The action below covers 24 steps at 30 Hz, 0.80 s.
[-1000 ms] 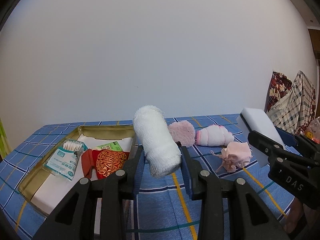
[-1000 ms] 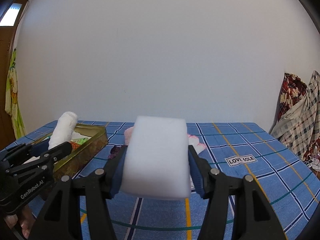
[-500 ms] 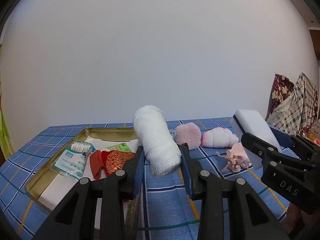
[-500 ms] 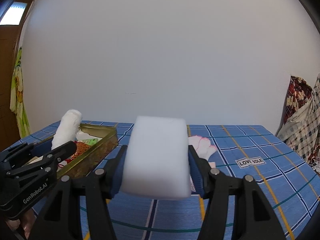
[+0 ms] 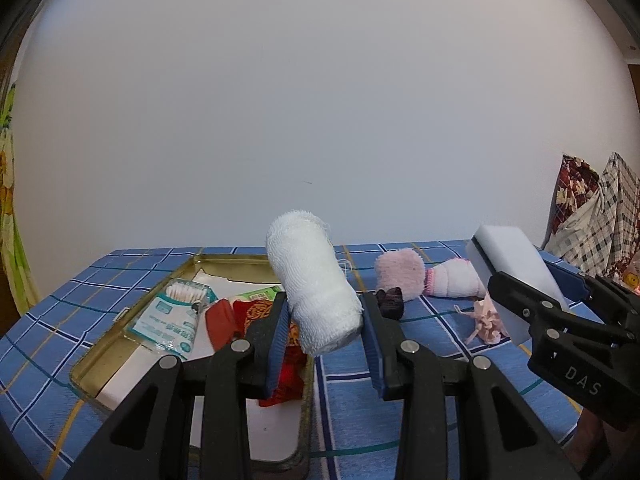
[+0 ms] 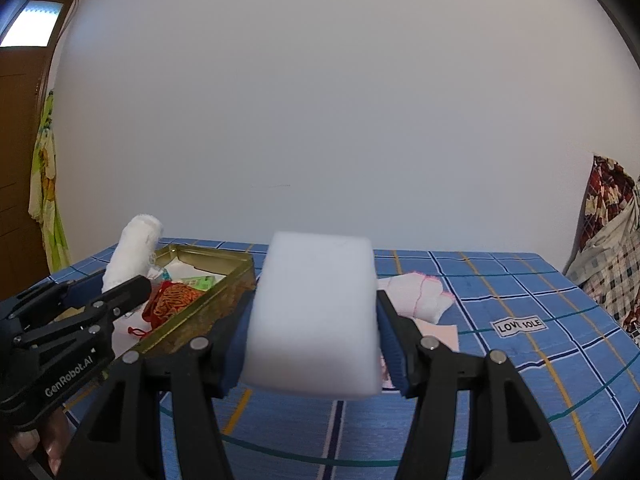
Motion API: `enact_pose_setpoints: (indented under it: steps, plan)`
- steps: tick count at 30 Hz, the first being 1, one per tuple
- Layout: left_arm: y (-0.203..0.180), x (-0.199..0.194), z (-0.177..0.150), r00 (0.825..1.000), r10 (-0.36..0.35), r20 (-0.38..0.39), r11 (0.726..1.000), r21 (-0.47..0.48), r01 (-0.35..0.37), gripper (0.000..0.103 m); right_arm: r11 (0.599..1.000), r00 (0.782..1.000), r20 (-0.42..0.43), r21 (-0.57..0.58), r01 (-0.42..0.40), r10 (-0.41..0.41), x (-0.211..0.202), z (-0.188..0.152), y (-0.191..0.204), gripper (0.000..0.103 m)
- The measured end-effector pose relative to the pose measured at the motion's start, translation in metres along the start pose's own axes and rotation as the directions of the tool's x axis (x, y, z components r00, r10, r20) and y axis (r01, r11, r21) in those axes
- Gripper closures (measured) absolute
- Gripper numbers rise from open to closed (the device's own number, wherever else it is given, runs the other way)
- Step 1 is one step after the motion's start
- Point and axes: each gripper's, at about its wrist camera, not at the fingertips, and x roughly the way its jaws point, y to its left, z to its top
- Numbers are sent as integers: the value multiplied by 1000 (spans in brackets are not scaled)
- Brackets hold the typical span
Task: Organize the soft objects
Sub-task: 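Lift the towel and foam block and carry them over the gold tin, then lower the towel and foam block into the gold tin and open both tools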
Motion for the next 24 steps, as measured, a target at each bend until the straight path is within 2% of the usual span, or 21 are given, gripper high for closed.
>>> enact_pose_setpoints:
  steps: [24]
  plan:
    - [32, -11, 0, 998, 58, -8, 998, -24, -58, 66, 996, 997, -21, -29, -80, 80, 23, 1, 26, 45]
